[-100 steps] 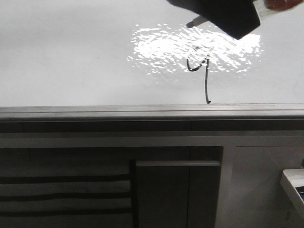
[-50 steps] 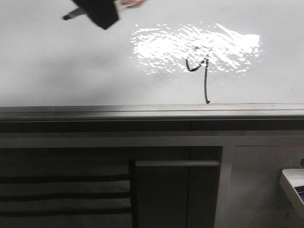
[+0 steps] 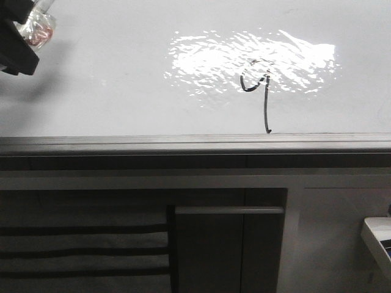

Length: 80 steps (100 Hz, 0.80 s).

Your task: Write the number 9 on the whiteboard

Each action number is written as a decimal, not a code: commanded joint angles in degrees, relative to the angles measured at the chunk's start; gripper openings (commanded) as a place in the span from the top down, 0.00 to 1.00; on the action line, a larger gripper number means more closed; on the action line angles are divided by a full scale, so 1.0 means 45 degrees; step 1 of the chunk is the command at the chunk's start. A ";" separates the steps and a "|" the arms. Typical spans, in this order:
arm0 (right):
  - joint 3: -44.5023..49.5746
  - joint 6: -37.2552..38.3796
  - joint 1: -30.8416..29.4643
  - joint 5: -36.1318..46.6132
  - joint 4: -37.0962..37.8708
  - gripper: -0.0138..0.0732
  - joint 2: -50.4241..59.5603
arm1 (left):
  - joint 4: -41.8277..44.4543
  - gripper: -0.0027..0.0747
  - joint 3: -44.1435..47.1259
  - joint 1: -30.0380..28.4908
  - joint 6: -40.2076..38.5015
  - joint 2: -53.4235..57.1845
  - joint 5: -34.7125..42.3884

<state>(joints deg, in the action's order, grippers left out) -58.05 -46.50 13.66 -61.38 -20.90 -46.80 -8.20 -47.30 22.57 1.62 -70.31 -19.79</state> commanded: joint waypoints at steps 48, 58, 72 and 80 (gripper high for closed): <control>0.0059 -0.0006 -0.0105 0.0877 -0.0186 0.44 0.0040 | -0.0545 0.99 0.0068 -0.0595 -0.0194 -0.1175 0.3655; 0.0059 -0.0006 -0.0105 0.0877 -0.0186 0.44 0.0040 | -0.0638 0.99 0.0068 -0.0924 -0.0194 -0.1175 0.3655; 0.0059 -0.0006 -0.0105 0.0906 -0.0186 0.44 0.0040 | -0.0590 0.96 0.0068 -0.0924 -0.0194 -0.1175 0.3685; 0.0059 -0.0006 -0.0105 0.0906 -0.0186 0.44 0.0040 | -0.0590 0.84 0.0068 -0.0924 -0.0194 -0.1175 0.3685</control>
<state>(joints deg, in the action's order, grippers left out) -56.57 -46.39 13.66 -60.41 -20.78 -46.80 -10.31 -45.58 18.61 1.38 -76.81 -7.51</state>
